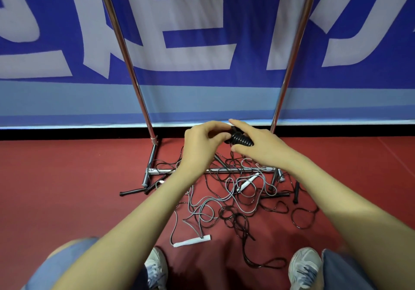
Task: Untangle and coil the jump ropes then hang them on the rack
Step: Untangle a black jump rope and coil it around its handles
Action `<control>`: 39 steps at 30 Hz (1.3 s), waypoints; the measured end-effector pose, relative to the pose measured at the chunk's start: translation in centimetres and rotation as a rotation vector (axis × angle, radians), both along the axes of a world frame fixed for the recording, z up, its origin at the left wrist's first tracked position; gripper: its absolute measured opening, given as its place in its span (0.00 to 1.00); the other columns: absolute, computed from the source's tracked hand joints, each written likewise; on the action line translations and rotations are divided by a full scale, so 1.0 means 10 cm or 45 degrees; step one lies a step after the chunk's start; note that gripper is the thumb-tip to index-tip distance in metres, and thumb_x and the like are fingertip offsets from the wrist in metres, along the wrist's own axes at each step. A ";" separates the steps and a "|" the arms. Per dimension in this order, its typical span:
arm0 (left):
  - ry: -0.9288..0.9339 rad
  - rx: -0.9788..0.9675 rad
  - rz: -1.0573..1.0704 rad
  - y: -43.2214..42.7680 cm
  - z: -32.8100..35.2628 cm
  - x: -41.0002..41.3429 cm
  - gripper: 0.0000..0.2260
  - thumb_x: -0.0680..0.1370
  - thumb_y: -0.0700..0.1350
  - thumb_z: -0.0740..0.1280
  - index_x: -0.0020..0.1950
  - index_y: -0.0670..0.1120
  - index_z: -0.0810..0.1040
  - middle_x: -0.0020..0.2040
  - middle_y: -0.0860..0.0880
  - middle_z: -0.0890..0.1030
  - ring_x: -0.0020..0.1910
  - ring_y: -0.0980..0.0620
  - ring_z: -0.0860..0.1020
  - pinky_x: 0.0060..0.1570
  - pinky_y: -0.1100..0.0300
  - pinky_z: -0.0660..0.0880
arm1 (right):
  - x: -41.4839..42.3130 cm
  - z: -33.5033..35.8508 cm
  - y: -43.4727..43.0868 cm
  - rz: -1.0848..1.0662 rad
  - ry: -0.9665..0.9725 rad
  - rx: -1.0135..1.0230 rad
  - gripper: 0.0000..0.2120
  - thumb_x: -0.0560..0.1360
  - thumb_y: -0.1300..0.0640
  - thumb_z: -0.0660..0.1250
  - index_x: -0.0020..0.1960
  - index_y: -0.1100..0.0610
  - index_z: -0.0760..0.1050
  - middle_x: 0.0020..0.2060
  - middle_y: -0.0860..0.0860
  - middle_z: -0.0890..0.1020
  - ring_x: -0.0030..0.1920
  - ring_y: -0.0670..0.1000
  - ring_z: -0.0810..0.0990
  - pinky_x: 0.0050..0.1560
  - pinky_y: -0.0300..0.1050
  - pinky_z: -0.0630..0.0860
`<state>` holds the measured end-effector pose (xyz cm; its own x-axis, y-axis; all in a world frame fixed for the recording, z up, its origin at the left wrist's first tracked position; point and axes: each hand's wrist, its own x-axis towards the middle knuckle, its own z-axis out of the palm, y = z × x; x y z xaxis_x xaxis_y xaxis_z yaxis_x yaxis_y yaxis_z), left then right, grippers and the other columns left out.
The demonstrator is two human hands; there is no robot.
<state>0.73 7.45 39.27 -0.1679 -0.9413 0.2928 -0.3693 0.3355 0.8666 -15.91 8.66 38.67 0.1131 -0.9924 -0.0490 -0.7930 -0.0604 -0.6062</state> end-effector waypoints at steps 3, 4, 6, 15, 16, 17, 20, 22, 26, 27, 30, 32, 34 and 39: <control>0.152 0.068 -0.002 0.04 -0.04 -0.03 0.09 0.73 0.36 0.71 0.45 0.50 0.83 0.41 0.59 0.84 0.44 0.62 0.81 0.52 0.68 0.75 | 0.01 0.00 0.00 -0.058 0.030 -0.110 0.29 0.76 0.47 0.66 0.74 0.36 0.59 0.51 0.46 0.78 0.43 0.49 0.77 0.45 0.42 0.70; 0.193 0.086 -0.013 0.06 -0.05 -0.03 0.10 0.74 0.35 0.71 0.45 0.50 0.83 0.42 0.59 0.84 0.46 0.61 0.81 0.53 0.68 0.74 | 0.02 0.00 0.01 -0.084 0.063 -0.159 0.28 0.76 0.47 0.65 0.73 0.37 0.61 0.53 0.46 0.79 0.47 0.51 0.77 0.48 0.44 0.71; 0.298 0.129 -0.011 0.07 -0.08 -0.04 0.11 0.73 0.34 0.71 0.45 0.50 0.81 0.43 0.57 0.84 0.45 0.59 0.81 0.53 0.66 0.75 | 0.05 -0.01 0.03 -0.132 0.102 -0.260 0.26 0.76 0.47 0.65 0.72 0.39 0.62 0.56 0.48 0.80 0.52 0.54 0.78 0.51 0.48 0.73; 0.274 0.195 0.111 0.01 -0.12 0.09 0.03 0.69 0.44 0.77 0.41 0.48 0.84 0.38 0.46 0.84 0.35 0.56 0.77 0.42 0.62 0.74 | 0.15 0.06 0.13 -0.135 0.214 -0.563 0.24 0.77 0.46 0.64 0.71 0.42 0.63 0.59 0.48 0.78 0.54 0.58 0.80 0.49 0.51 0.76; 0.260 0.180 0.115 0.02 -0.11 0.10 0.03 0.70 0.44 0.77 0.41 0.48 0.85 0.37 0.47 0.84 0.34 0.56 0.77 0.40 0.63 0.73 | 0.16 0.05 0.14 -0.123 0.210 -0.571 0.24 0.77 0.46 0.64 0.71 0.42 0.62 0.59 0.48 0.78 0.53 0.58 0.80 0.49 0.51 0.76; 0.259 0.169 0.119 0.02 -0.11 0.10 0.03 0.70 0.44 0.76 0.41 0.48 0.85 0.35 0.50 0.84 0.33 0.57 0.76 0.39 0.63 0.74 | 0.17 0.05 0.14 -0.123 0.178 -0.574 0.24 0.77 0.46 0.65 0.71 0.43 0.62 0.59 0.47 0.78 0.53 0.57 0.80 0.49 0.51 0.76; 0.288 0.186 0.123 -0.01 -0.06 0.12 0.02 0.70 0.46 0.76 0.41 0.50 0.85 0.29 0.53 0.80 0.29 0.56 0.74 0.39 0.59 0.75 | 0.20 0.04 0.12 -0.123 0.016 -0.548 0.25 0.77 0.49 0.66 0.71 0.44 0.62 0.62 0.45 0.76 0.47 0.53 0.78 0.45 0.46 0.71; 0.316 0.215 0.124 -0.04 -0.03 0.14 0.03 0.70 0.45 0.76 0.42 0.49 0.85 0.31 0.50 0.82 0.30 0.55 0.75 0.40 0.58 0.76 | 0.23 0.02 0.12 -0.082 -0.116 -0.512 0.26 0.77 0.52 0.66 0.72 0.45 0.60 0.64 0.45 0.73 0.45 0.50 0.76 0.46 0.46 0.70; 0.389 0.244 0.063 -0.05 0.00 0.14 0.07 0.73 0.42 0.74 0.50 0.45 0.85 0.41 0.48 0.86 0.40 0.53 0.83 0.51 0.56 0.79 | 0.28 -0.02 0.12 -0.012 -0.339 -0.417 0.28 0.78 0.56 0.66 0.72 0.46 0.56 0.61 0.45 0.71 0.50 0.51 0.78 0.54 0.47 0.73; 0.392 0.250 0.027 -0.04 0.00 0.14 0.09 0.74 0.41 0.73 0.53 0.44 0.84 0.44 0.49 0.86 0.44 0.53 0.84 0.54 0.56 0.79 | 0.27 -0.02 0.11 -0.005 -0.359 -0.409 0.29 0.78 0.57 0.66 0.73 0.47 0.56 0.61 0.44 0.70 0.52 0.50 0.78 0.55 0.46 0.72; 0.447 0.344 -0.125 0.00 0.03 0.11 0.12 0.76 0.42 0.71 0.59 0.44 0.81 0.52 0.50 0.85 0.54 0.56 0.81 0.60 0.60 0.74 | 0.26 -0.03 0.11 0.011 -0.412 -0.407 0.29 0.77 0.61 0.66 0.72 0.49 0.56 0.61 0.44 0.70 0.56 0.47 0.76 0.57 0.42 0.72; 0.528 0.398 -0.179 0.02 0.03 0.08 0.11 0.77 0.47 0.70 0.59 0.47 0.81 0.53 0.51 0.84 0.57 0.55 0.81 0.63 0.55 0.73 | 0.29 -0.05 0.11 0.016 -0.432 -0.397 0.28 0.77 0.61 0.67 0.72 0.48 0.58 0.62 0.43 0.72 0.58 0.45 0.76 0.57 0.40 0.72; 0.616 0.371 -0.108 0.04 0.02 0.06 0.10 0.77 0.46 0.69 0.57 0.46 0.82 0.52 0.49 0.85 0.55 0.53 0.82 0.62 0.52 0.75 | 0.35 -0.09 0.10 0.013 -0.475 -0.402 0.29 0.77 0.61 0.68 0.71 0.45 0.59 0.61 0.42 0.73 0.56 0.44 0.77 0.55 0.39 0.73; 0.828 0.479 -0.044 0.02 0.03 0.05 0.13 0.78 0.43 0.68 0.58 0.38 0.79 0.54 0.40 0.83 0.53 0.48 0.83 0.53 0.58 0.79 | 0.40 -0.10 0.04 0.069 -0.570 -0.377 0.30 0.77 0.58 0.68 0.72 0.39 0.59 0.60 0.40 0.75 0.56 0.41 0.78 0.58 0.41 0.75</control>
<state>1.26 7.67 39.60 -0.1024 -0.9947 0.0027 0.2620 -0.0244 0.9648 -11.91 9.08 37.70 0.1098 -0.9486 0.2967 -0.4520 -0.3135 -0.8351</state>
